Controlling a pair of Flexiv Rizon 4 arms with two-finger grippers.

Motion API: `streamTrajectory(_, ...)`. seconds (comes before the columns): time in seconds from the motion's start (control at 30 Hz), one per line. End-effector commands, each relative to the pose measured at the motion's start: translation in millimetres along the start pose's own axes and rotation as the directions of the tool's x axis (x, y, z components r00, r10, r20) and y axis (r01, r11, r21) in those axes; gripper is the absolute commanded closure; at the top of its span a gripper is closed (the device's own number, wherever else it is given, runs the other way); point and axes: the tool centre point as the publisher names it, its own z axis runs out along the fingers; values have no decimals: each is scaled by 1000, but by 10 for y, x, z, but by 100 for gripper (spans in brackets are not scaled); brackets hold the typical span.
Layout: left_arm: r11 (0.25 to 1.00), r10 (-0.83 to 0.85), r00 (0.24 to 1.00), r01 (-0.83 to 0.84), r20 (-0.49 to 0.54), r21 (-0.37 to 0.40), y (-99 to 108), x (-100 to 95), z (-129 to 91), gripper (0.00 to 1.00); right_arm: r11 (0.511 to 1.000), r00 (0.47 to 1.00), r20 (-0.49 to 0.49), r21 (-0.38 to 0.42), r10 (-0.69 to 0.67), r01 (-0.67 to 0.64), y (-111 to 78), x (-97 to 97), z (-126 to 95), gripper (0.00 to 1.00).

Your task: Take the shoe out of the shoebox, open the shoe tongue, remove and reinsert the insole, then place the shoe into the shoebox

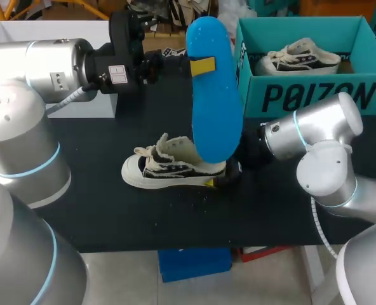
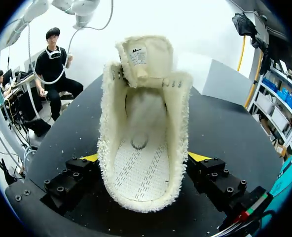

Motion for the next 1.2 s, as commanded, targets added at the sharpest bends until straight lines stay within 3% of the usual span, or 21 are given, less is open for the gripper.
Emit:
streamTrajectory(0.03,1000,-1,1000,1,3,-1,7,5,5,100,999,1000,-7,-39,5,-5,-50,-20,37,0)
streamTrajectory(0.4,1000,-1,1000,1,3,-1,7,5,5,100,999,999,-26,-24,22,-22,-82,12,24,0)
streamTrajectory(0.57,1000,-1,1000,1,3,-1,7,5,5,100,987,997,-80,158,21,-8,-5,-13,-161,0)
streamTrajectory(0.67,1000,-1,1000,1,3,-1,7,5,5,100,944,991,-133,328,18,27,60,-62,-295,0)
streamTrajectory(0.77,1000,-1,1000,1,3,-1,7,5,5,100,909,989,-144,416,28,35,144,-131,-433,0)
streamTrajectory(0.9,1000,-1,1000,1,3,-1,7,5,5,100,824,985,-174,560,19,83,251,-244,-567,0)
streamTrajectory(1.2,1000,-1,1000,1,3,-1,7,5,5,100,622,983,-184,767,-17,155,434,-423,-533,0)
